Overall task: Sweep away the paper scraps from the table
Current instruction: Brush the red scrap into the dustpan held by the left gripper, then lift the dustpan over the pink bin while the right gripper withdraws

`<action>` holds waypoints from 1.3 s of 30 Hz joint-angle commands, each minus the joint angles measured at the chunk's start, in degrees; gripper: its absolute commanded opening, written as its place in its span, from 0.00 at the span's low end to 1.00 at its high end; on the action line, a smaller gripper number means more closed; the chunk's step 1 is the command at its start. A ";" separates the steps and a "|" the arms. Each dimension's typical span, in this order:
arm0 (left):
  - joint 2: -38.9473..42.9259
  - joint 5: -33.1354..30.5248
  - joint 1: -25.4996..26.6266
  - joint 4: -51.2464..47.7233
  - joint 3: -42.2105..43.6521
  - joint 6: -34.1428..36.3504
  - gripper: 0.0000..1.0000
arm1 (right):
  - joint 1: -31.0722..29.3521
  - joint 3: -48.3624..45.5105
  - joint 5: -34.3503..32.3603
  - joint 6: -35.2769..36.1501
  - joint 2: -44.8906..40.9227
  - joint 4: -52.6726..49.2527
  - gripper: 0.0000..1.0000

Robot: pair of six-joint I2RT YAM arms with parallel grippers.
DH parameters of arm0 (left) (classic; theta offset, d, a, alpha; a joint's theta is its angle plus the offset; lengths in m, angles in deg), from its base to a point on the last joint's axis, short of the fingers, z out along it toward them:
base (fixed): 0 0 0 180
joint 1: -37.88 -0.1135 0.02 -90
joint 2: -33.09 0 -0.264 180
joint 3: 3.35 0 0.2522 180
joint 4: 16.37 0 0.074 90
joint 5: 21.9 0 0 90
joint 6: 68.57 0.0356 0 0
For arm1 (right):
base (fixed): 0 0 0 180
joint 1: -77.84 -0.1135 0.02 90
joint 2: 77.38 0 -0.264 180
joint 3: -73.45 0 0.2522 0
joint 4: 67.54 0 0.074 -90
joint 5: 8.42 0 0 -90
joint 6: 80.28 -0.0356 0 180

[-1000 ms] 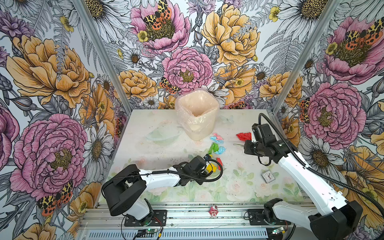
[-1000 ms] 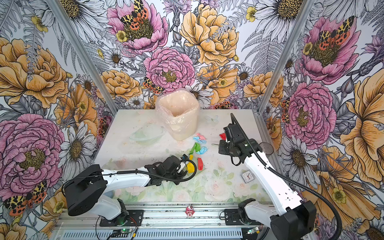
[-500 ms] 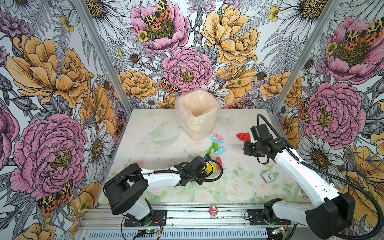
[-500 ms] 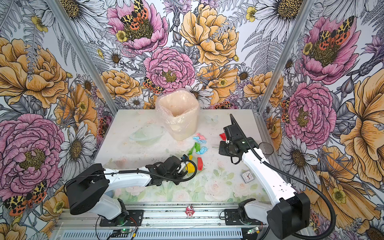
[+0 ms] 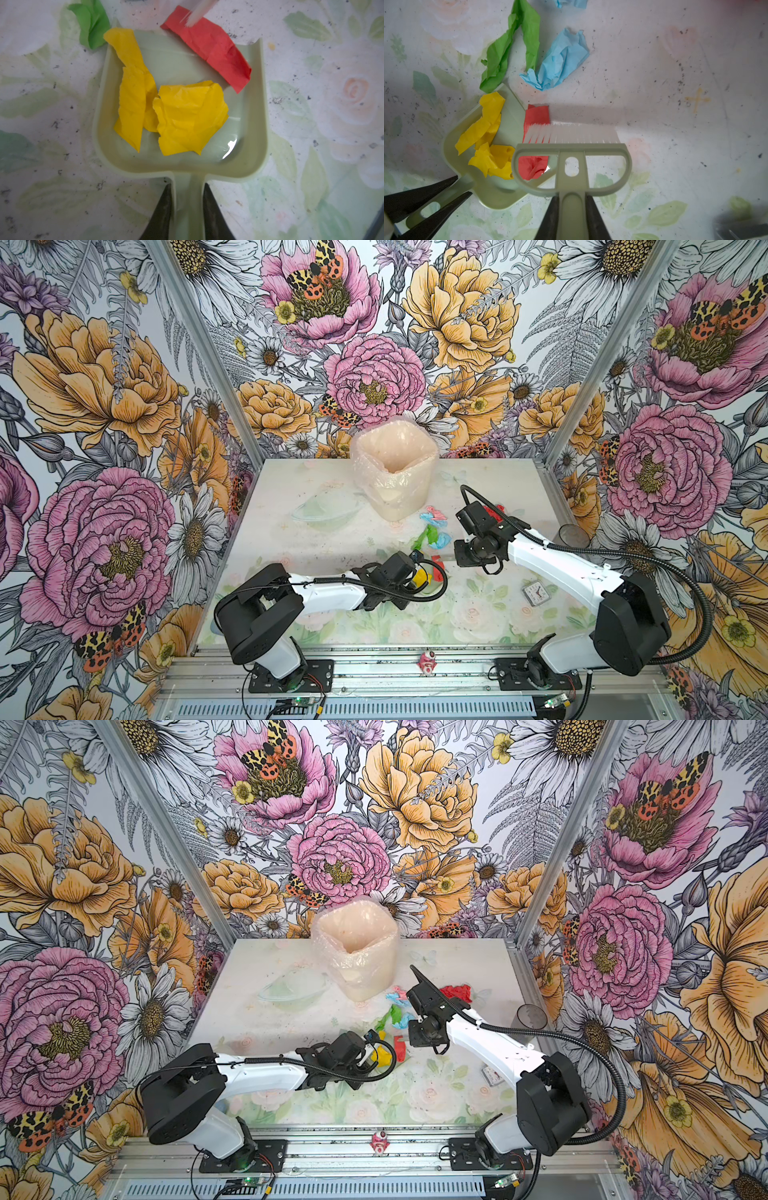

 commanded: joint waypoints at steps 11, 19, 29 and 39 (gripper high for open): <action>-0.29 0.70 0.43 0.46 -0.41 -1.09 0.00 | -6.08 -0.73 4.61 -0.34 -0.66 -0.90 0.00; 0.86 0.38 0.88 1.82 0.47 -0.87 0.00 | -4.51 2.26 0.64 1.04 -5.64 -3.01 0.00; 4.73 -2.02 1.83 5.32 3.73 -1.40 0.00 | 3.08 3.30 -0.65 2.64 -10.36 -4.12 0.00; 13.75 -4.80 2.75 1.18 3.14 -1.00 0.00 | 10.86 5.08 -1.53 4.15 -14.67 -4.84 0.00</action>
